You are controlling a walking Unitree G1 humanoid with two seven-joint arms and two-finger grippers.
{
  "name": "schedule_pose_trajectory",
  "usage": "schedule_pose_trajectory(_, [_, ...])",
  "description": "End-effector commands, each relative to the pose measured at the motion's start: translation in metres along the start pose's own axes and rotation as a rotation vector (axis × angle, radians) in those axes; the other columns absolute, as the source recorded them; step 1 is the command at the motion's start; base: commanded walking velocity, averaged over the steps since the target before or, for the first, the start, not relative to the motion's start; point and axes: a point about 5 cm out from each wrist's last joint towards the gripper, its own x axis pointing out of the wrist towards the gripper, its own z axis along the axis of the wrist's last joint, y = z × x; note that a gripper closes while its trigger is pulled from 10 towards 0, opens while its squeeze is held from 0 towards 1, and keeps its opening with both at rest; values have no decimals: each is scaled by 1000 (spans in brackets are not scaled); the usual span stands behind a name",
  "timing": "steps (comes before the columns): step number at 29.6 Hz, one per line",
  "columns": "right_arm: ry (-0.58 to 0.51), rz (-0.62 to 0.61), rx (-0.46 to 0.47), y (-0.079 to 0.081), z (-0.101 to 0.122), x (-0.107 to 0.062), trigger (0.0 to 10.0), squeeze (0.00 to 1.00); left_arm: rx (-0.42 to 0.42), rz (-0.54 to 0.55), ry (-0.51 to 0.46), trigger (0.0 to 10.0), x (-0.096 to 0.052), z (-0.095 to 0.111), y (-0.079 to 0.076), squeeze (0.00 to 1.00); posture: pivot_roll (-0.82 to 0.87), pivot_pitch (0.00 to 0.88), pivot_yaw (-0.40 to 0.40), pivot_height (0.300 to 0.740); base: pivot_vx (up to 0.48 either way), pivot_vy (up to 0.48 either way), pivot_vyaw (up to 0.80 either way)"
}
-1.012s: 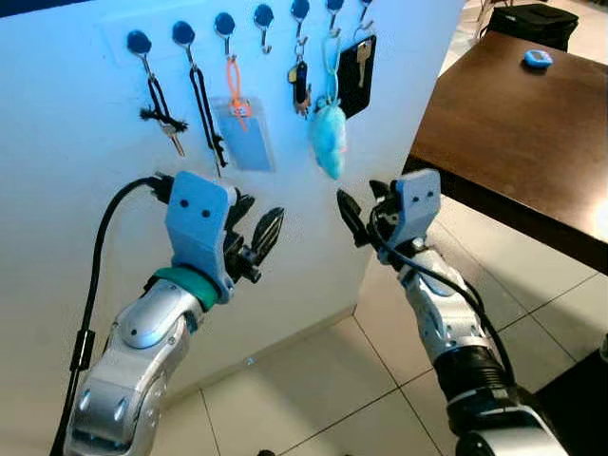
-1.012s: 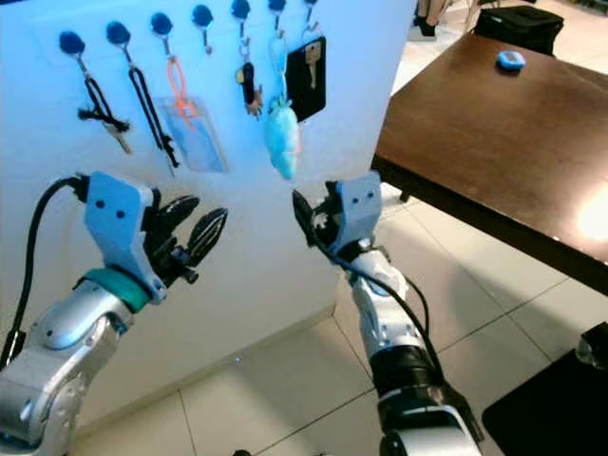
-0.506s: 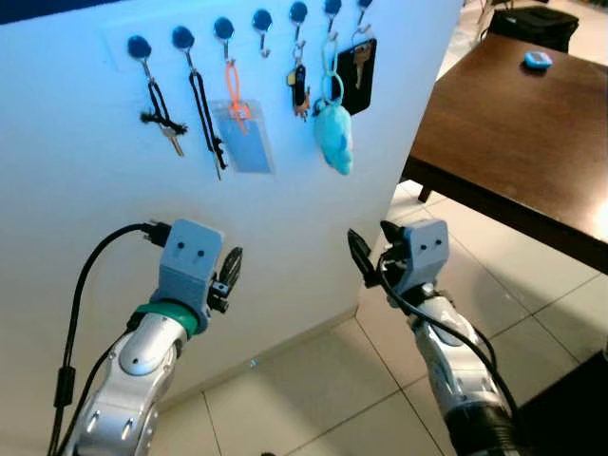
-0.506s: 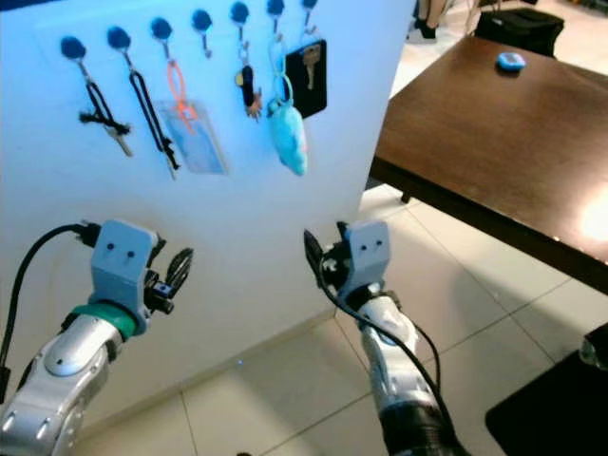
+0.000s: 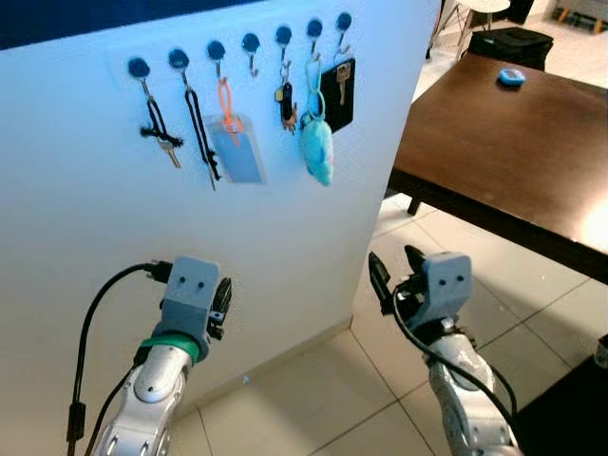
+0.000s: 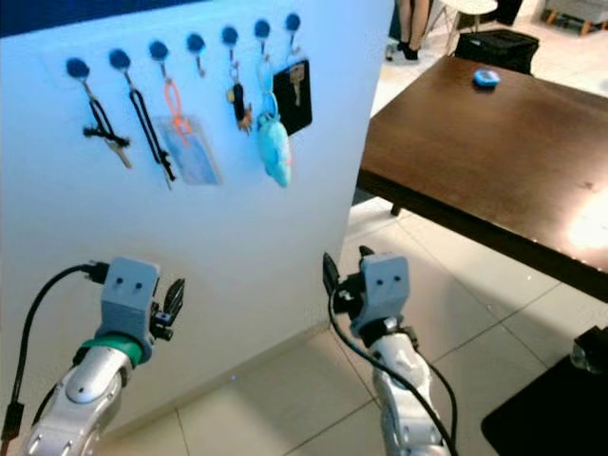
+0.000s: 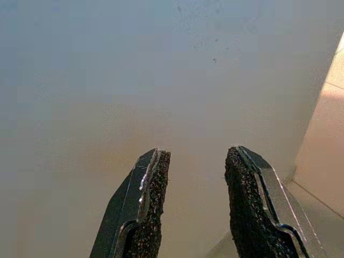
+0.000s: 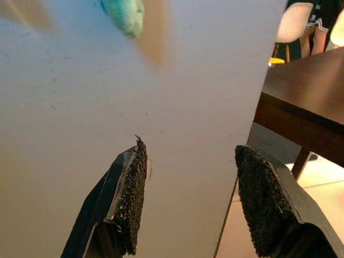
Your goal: Hang keys on a hook
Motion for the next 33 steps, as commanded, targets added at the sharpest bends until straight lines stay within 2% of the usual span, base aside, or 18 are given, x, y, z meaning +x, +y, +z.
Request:
schedule_pose_trajectory(1, [19,8,-4,5,-6,-2,10000,0,6,9,20,10000,-2,-8,0,0,-112,0,111,740,0,0,0])
schedule_pose_trajectory(6, [38,-2,-29,8,-7,-7,10000,0,11,5,14,10000,0,-11,-6,0,-122,0,120,740,0,0,0])
schedule_pose_trajectory(11, [73,-46,-23,0,-13,-16,10000,0,2,-16,6,10000,0,-11,-10,0,-132,0,134,740,-280,0,0])
schedule_pose_trajectory(33, [78,-54,3,4,-13,-10,10000,0,5,-3,-16,10000,2,-12,-6,0,-103,0,136,740,-324,0,0])
